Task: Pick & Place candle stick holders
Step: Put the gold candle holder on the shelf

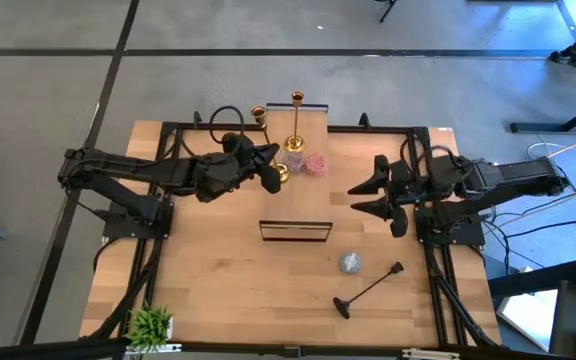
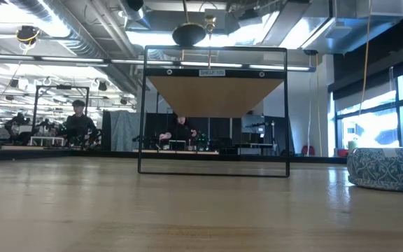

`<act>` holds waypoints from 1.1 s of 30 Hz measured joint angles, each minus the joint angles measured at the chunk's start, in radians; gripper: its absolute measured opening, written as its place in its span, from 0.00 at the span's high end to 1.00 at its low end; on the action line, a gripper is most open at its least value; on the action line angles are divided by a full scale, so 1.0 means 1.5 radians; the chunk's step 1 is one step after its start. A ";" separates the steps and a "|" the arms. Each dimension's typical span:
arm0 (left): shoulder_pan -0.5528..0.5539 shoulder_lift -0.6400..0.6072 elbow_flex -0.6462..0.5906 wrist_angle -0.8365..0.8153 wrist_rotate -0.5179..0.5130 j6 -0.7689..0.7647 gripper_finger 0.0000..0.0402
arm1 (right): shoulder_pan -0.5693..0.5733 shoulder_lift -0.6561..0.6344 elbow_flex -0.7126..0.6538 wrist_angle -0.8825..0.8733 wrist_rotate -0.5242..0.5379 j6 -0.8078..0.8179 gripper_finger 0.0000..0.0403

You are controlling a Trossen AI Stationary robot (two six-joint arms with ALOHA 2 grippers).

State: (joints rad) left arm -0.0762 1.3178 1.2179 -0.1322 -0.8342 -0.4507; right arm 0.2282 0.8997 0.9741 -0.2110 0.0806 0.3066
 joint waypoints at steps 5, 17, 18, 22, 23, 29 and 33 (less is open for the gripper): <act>0.029 0.000 0.000 -0.007 0.003 0.001 0.97 | 0.068 0.000 0.000 -0.007 0.079 0.018 0.55; 0.092 0.000 0.000 -0.047 0.037 0.007 0.97 | 0.180 -0.024 0.000 -0.056 0.267 0.065 0.55; 0.098 0.000 0.000 -0.052 0.041 0.008 0.97 | 0.187 -0.025 0.000 -0.060 0.276 0.066 0.55; 0.120 0.000 0.000 -0.055 0.047 0.031 0.97 | 0.210 -0.026 0.000 -0.083 0.304 0.084 0.55; 0.127 0.000 0.000 -0.056 0.047 0.033 0.97 | 0.215 -0.026 0.000 -0.087 0.310 0.089 0.55; 0.166 0.000 -0.003 -0.051 0.068 0.065 0.97 | 0.244 -0.039 0.000 -0.106 0.348 0.106 0.55; 0.176 -0.002 -0.059 0.050 0.097 0.076 0.97 | 0.254 -0.045 0.000 -0.111 0.375 0.107 0.55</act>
State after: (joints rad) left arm 0.1876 1.3143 1.1299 -0.0565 -0.6880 -0.3374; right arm 0.6095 0.8327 0.9741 -0.3775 0.6430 0.4671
